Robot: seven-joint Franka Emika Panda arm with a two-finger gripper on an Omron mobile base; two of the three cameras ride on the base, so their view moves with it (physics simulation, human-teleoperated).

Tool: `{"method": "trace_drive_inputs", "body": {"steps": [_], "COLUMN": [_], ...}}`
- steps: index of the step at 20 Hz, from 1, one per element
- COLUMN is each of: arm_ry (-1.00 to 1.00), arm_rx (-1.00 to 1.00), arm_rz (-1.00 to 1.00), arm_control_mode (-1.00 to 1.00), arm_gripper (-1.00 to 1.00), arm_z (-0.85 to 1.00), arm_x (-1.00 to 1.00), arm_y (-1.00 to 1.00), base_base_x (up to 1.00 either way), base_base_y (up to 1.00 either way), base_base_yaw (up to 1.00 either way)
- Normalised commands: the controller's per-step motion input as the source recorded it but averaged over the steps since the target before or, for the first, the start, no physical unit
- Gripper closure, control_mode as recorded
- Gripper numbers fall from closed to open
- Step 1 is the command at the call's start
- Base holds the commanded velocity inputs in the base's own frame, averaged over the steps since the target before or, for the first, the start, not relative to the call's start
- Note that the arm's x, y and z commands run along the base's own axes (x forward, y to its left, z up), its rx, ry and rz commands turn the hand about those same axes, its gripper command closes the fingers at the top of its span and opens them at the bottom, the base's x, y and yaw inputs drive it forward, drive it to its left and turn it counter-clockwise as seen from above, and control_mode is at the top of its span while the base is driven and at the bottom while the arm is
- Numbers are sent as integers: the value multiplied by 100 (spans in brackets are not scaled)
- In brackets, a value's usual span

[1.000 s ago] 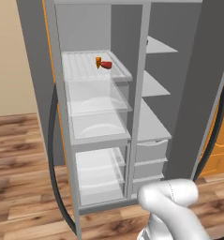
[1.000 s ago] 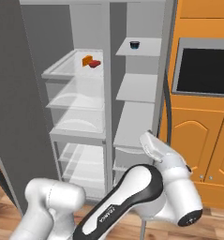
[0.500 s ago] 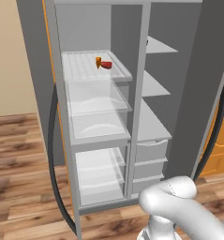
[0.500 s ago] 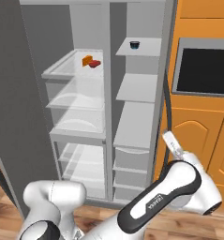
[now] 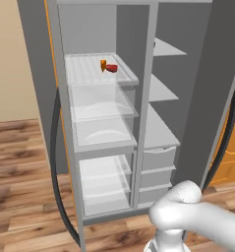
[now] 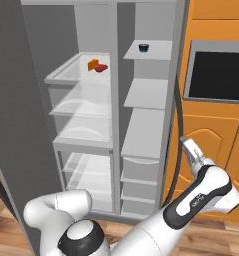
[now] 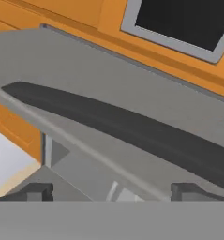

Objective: Pick up the frozen steak from the freezer, place it on any shelf in the fridge, and close the fridge and freezer doors when done.

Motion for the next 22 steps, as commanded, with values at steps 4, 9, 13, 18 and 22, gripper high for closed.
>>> {"method": "trace_drive_inputs", "body": {"steps": [4, 9, 13, 18, 22], "arm_ry": [0, 1, 4, 5, 5], "arm_rx": [7, 1, 0, 0, 0], "arm_rz": [16, 12, 10, 8, 9], "arm_control_mode": [-100, -100, -100, -100, -100], "arm_gripper": [-100, -100, -100, -100, -100], "arm_z": [-34, -33, -36, -37, -39], "arm_x": [48, 48, 50, 53, 48], "arm_y": [-36, -25, -12, -8, 2], "base_base_x": [0, 0, 0, 0, 0], "base_base_y": [0, 0, 0, 0, 0], "base_base_yaw": [0, 0, 0, 0, 0]}}
